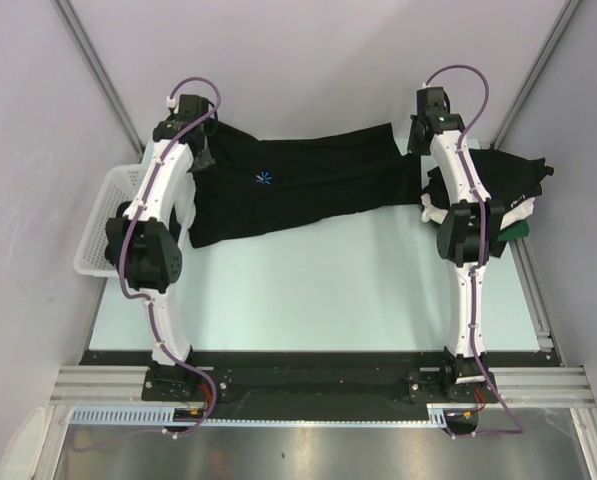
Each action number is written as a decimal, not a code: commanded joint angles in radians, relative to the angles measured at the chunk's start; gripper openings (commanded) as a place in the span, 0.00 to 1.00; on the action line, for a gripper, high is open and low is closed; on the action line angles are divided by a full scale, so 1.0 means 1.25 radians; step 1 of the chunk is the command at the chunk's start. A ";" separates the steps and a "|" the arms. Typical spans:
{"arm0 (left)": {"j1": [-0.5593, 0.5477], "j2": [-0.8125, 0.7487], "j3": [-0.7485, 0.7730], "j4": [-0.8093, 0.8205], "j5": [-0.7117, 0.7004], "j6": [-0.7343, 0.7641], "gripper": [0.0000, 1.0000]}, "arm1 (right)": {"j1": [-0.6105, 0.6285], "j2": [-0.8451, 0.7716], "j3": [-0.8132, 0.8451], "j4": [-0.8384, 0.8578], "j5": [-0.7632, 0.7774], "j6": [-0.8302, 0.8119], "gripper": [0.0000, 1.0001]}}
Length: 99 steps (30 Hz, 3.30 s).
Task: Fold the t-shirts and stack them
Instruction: Fold the flattened tshirt in 1/3 of the way
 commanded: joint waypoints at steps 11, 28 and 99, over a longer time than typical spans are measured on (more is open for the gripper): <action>0.026 0.010 0.054 -0.006 -0.095 0.100 0.00 | -0.003 0.011 0.018 0.043 0.018 -0.027 0.00; 0.051 0.049 0.086 -0.006 -0.058 0.095 0.00 | 0.000 0.017 0.014 0.066 0.028 -0.039 0.00; 0.048 0.044 0.084 0.005 -0.047 0.083 0.40 | 0.013 0.046 0.016 0.106 -0.022 -0.057 0.37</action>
